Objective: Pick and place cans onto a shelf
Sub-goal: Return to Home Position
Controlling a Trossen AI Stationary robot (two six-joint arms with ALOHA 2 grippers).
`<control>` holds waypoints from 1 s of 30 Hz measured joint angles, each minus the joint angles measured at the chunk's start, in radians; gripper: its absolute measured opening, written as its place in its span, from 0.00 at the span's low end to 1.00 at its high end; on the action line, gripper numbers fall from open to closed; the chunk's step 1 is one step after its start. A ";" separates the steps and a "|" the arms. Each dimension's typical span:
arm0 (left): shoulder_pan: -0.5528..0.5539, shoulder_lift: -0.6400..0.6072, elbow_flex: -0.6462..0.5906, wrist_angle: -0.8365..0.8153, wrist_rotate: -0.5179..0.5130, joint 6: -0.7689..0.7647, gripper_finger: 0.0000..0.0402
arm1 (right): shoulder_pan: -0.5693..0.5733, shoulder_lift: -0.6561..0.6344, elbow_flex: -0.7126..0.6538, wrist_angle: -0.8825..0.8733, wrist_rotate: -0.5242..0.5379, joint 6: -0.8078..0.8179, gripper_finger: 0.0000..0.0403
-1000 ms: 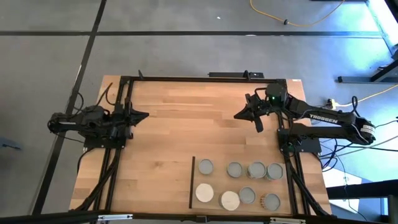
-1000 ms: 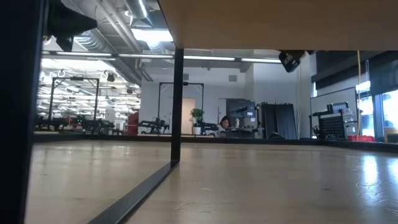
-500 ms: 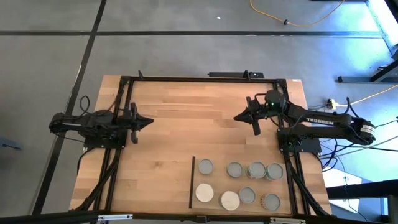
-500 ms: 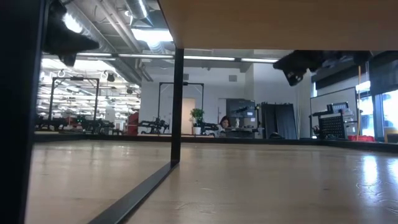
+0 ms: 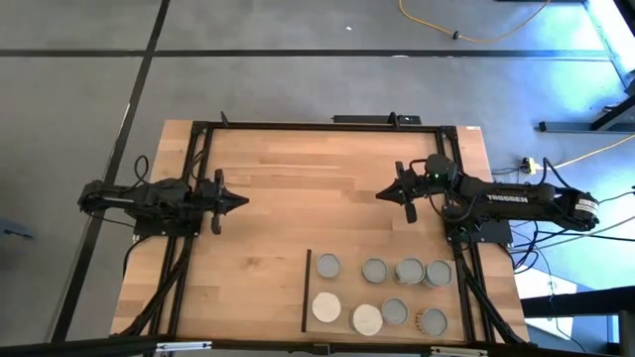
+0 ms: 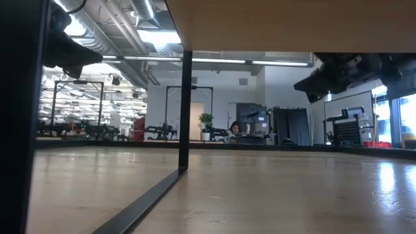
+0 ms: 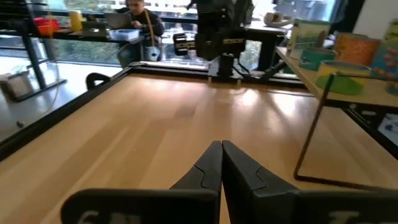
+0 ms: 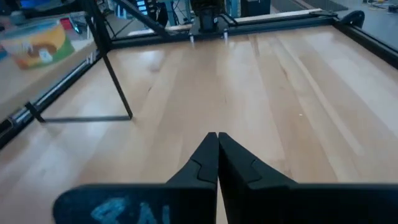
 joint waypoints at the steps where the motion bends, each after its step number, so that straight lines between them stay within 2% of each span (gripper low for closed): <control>1: 0.000 0.000 -0.001 -0.001 0.014 0.009 0.00 | 0.000 0.000 -0.011 0.011 0.000 -0.005 0.01; 8: 0.000 0.000 -0.001 0.000 0.071 0.062 0.00 | -0.001 0.000 -0.050 0.022 0.006 -0.080 0.01; 16: 0.000 0.000 -0.001 -0.013 0.083 0.110 0.00 | -0.002 0.000 -0.127 0.019 0.025 -0.081 0.01; 20: 0.000 0.000 -0.001 -0.019 0.122 0.119 0.00 | -0.002 0.000 -0.155 0.028 0.067 -0.112 0.01; 30: 0.000 0.000 -0.001 -0.023 0.125 0.120 0.00 | -0.002 0.000 -0.172 0.035 0.100 -0.114 0.01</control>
